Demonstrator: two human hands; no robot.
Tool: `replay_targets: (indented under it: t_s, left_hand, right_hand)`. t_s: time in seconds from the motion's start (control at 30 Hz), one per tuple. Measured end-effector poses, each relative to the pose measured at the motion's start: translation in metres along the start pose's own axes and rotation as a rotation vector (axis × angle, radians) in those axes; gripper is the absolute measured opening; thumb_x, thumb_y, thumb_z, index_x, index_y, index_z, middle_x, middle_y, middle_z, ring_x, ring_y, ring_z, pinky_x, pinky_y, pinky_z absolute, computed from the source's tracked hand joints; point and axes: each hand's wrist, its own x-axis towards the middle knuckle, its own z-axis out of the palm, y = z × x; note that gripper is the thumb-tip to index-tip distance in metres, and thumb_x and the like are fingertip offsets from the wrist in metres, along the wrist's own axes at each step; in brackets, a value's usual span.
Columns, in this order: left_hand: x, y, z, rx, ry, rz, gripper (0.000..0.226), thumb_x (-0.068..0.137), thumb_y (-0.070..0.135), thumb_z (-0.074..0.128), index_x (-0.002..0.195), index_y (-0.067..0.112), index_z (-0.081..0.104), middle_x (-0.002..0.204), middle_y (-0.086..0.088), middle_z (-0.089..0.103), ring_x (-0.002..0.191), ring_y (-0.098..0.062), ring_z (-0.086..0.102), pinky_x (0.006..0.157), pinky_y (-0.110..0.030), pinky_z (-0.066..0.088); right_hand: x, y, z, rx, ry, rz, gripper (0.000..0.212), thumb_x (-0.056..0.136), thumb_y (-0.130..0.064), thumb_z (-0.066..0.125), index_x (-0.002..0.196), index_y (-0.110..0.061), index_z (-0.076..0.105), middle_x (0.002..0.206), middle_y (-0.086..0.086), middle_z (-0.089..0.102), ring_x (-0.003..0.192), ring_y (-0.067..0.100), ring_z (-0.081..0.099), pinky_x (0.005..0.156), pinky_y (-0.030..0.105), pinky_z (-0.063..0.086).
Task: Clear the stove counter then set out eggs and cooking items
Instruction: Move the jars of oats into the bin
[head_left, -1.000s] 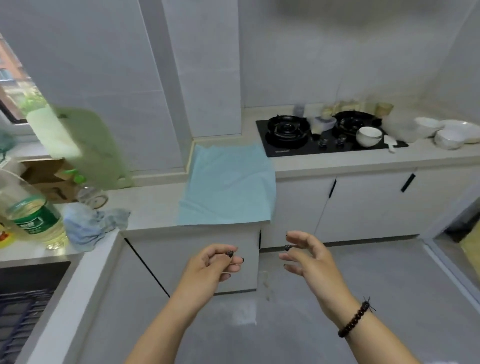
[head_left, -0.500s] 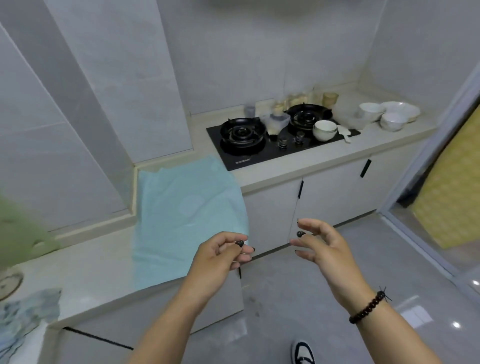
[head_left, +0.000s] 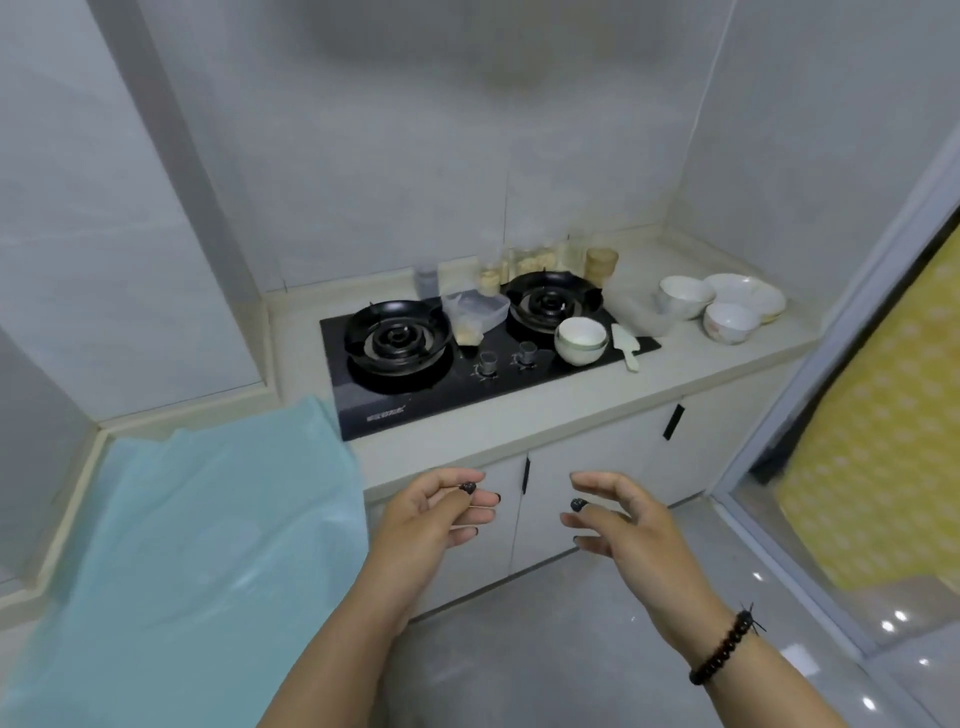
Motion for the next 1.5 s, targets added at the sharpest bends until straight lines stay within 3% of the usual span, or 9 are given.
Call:
replay_targets:
  t_s: [0.27, 0.8, 1.03, 1.27, 1.5]
  left_hand:
    - [0.089, 0.016, 0.047, -0.02, 0.008, -0.031, 0.023, 0.097, 0.006, 0.048, 0.104, 0.012, 0.068, 0.09, -0.005, 0.076, 0.085, -0.017, 0.072, 0.088, -0.037, 0.054]
    - [0.359, 0.077, 0.015, -0.016, 0.081, -0.094, 0.023, 0.098, 0.009, 0.048, 0.105, 0.017, 0.068, 0.094, -0.001, 0.076, 0.094, -0.017, 0.071, 0.091, -0.035, 0.052]
    - [0.434, 0.09, 0.01, -0.012, 0.04, -0.121, 0.023, 0.098, 0.01, 0.048, 0.103, 0.016, 0.07, 0.093, -0.003, 0.076, 0.091, -0.017, 0.072, 0.087, -0.032, 0.052]
    - [0.479, 0.104, 0.016, -0.012, 0.058, -0.137, 0.022, 0.097, 0.009, 0.048, 0.098, 0.017, 0.069, 0.088, -0.003, 0.077, 0.082, -0.014, 0.072, 0.076, -0.029, 0.05]
    - [0.528, 0.119, 0.036, -0.013, 0.135, -0.111, 0.022, 0.097, 0.007, 0.048, 0.101, 0.014, 0.068, 0.089, -0.005, 0.077, 0.085, -0.018, 0.071, 0.074, -0.028, 0.049]
  right_hand:
    - [0.087, -0.005, -0.04, -0.005, 0.018, 0.045, 0.022, 0.092, -0.009, 0.058, 0.106, -0.022, 0.067, 0.115, -0.003, 0.064, 0.093, 0.012, 0.07, 0.088, 0.036, 0.055]
    - [0.311, -0.061, 0.002, -0.093, -0.005, 0.057, 0.023, 0.089, -0.007, 0.06, 0.106, -0.022, 0.067, 0.115, -0.006, 0.062, 0.098, 0.018, 0.068, 0.086, 0.031, 0.056]
    - [0.382, -0.076, 0.027, -0.109, -0.027, 0.055, 0.024, 0.09, -0.008, 0.058, 0.106, -0.024, 0.066, 0.112, -0.012, 0.06, 0.098, 0.018, 0.068, 0.088, 0.029, 0.055]
    - [0.443, -0.089, 0.027, -0.119, -0.046, 0.077, 0.025, 0.088, -0.009, 0.061, 0.104, -0.026, 0.067, 0.108, -0.01, 0.066, 0.095, 0.02, 0.069, 0.092, 0.037, 0.054]
    - [0.534, -0.104, 0.015, -0.088, -0.142, 0.101, 0.024, 0.091, -0.005, 0.058, 0.105, -0.023, 0.064, 0.115, -0.002, 0.063, 0.104, 0.019, 0.065, 0.09, 0.034, 0.054]
